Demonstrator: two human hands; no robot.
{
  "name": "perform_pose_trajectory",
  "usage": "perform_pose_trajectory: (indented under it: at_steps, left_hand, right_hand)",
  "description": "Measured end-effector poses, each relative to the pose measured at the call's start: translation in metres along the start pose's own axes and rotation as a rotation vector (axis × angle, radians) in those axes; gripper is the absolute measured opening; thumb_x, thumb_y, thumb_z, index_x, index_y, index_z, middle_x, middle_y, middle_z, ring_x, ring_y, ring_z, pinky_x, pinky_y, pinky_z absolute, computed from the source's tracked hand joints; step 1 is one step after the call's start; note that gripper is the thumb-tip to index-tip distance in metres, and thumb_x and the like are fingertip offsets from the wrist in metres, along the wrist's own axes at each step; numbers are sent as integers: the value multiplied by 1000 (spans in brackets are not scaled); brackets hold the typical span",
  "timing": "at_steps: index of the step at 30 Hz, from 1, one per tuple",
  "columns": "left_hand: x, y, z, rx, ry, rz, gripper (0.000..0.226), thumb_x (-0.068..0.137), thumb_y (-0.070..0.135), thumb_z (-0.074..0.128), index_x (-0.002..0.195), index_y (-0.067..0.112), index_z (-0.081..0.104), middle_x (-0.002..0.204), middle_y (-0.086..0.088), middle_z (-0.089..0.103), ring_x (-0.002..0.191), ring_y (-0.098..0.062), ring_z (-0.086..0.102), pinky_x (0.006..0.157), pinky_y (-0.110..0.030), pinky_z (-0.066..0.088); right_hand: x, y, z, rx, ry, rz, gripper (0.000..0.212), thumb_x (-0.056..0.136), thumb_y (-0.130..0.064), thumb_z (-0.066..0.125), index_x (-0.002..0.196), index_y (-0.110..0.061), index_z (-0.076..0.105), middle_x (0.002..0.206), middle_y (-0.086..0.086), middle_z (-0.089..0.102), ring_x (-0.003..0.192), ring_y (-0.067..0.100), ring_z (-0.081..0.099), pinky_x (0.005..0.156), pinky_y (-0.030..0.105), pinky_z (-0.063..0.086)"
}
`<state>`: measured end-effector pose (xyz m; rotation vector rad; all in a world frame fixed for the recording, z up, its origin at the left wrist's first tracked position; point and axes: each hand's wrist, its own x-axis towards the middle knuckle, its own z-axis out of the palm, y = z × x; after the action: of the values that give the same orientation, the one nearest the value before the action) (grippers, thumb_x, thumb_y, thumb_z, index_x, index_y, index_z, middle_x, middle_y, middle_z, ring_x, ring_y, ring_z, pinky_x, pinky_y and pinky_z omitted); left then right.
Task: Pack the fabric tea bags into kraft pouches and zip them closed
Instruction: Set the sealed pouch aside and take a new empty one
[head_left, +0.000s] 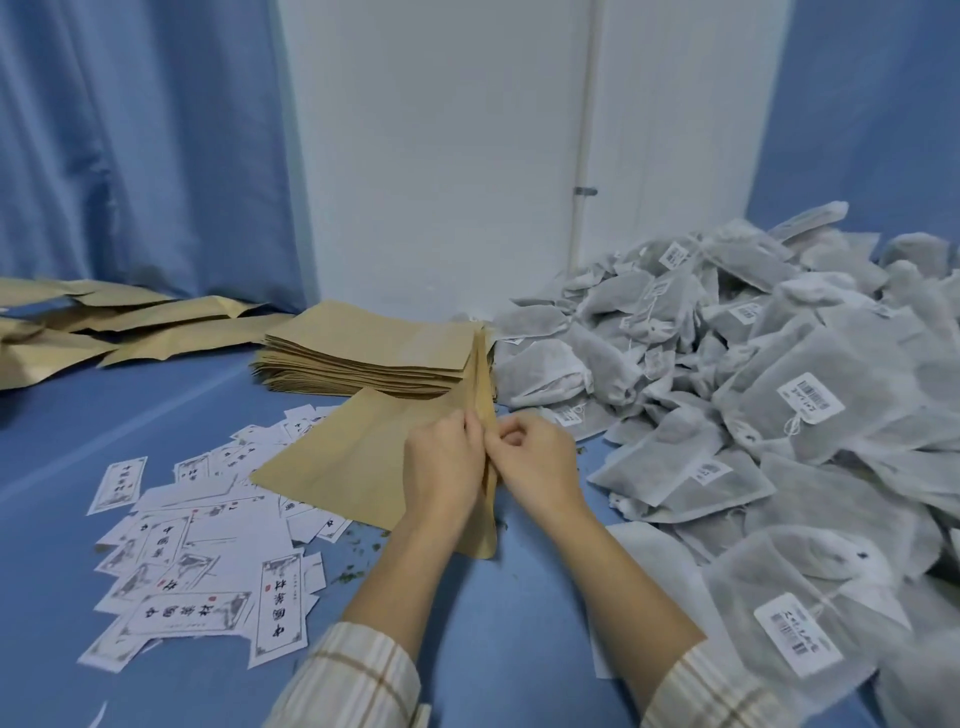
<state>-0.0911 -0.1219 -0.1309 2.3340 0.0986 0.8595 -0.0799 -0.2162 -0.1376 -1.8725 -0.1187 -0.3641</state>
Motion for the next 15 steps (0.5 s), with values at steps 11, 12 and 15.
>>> perform_pose_trajectory:
  at_steps: [11,12,15]
  left_hand:
    - [-6,1,0,193,39,58,25,95,6,40,83,-5,58,76,-26,64,70,-39,62,55,-33,31]
    - [-5,-1,-1,233,36,70,24,96,7,39,85,-3,58,77,-24,65,71,-38,62,55,-32,31]
    - [-4,-2,-3,364,-10,117,20,97,9,39,93,2,58,84,-16,67,78,-34,63,57,-31,33]
  right_hand:
    - [2,12,7,-151,87,-87,9,87,-7,49,89,-12,41,74,-4,51,68,16,50,55,15,32]
    - [2,12,6,-177,76,-131,16,86,-7,51,97,-14,42,78,-5,50,67,12,50,55,16,31]
    - [8,11,4,-460,91,-366,23,83,-14,55,104,-19,48,93,-7,37,76,11,43,62,22,35]
